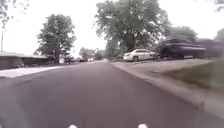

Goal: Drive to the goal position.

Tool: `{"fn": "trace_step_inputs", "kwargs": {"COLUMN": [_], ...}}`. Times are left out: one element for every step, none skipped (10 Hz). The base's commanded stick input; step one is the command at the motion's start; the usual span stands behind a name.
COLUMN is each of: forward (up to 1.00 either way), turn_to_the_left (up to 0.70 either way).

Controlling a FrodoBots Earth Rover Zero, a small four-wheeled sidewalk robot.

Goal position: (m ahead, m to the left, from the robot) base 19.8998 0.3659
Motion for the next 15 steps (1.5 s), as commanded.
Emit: {"fn": "trace_step_inputs", "kwargs": {"forward": [1.0, 1.0, 1.0, 1.0, 1.0, 1.0, 1.0, 1.0, 1.0, 1.0, 1.0, 1.0, 1.0, 1.0, 1.0], "turn_to_the_left": [0.0, -0.02, -0.19, -0.39, -0.39, -0.39, -0.27, 0.0, 0.0, 0.0, 0.0, 0.0, -0.02, -0.24, -0.33]}}
